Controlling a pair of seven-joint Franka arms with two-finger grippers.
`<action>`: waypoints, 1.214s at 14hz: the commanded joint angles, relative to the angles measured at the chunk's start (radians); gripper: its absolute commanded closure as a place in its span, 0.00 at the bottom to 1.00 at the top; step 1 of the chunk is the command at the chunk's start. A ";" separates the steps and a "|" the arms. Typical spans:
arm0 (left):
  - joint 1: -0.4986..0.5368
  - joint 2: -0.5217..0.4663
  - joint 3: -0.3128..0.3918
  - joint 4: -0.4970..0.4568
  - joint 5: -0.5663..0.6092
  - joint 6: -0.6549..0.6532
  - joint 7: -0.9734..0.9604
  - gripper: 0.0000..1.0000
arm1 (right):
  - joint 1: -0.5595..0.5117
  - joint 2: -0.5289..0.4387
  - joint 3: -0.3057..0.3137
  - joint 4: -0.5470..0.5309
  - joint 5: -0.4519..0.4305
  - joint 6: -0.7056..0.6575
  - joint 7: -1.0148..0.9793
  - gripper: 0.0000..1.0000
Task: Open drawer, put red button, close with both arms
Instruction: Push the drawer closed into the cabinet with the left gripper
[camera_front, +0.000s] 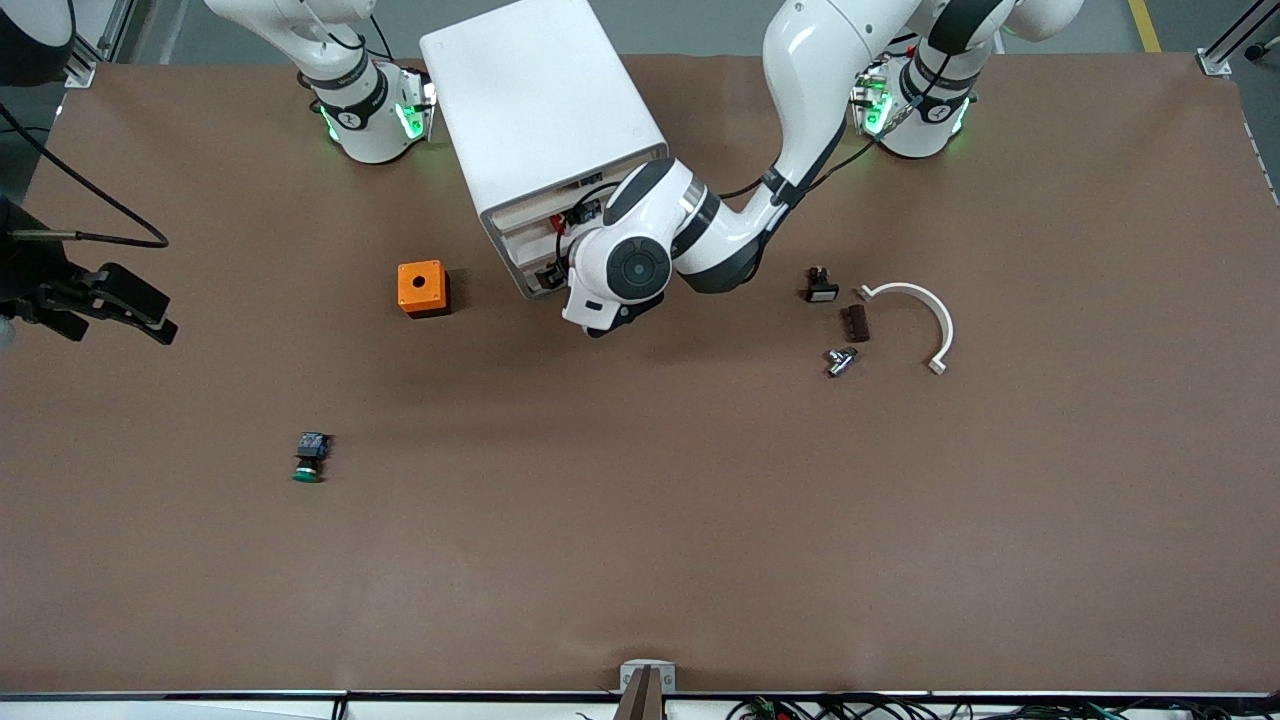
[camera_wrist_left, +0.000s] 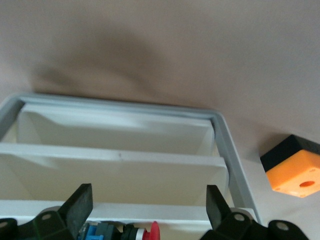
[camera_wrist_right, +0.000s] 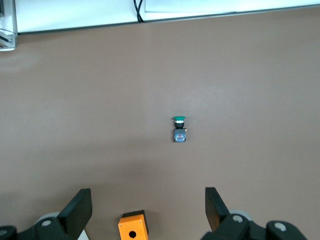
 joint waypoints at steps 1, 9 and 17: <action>-0.011 -0.002 0.002 -0.014 -0.048 0.011 -0.017 0.00 | -0.016 0.013 0.010 0.031 0.004 -0.024 0.000 0.00; -0.013 -0.002 0.002 -0.023 -0.069 0.010 -0.035 0.00 | -0.013 0.013 0.008 0.065 -0.004 -0.017 0.005 0.00; 0.071 -0.077 0.061 -0.014 0.010 0.010 -0.034 0.00 | -0.016 0.013 0.008 0.065 -0.011 -0.025 0.006 0.00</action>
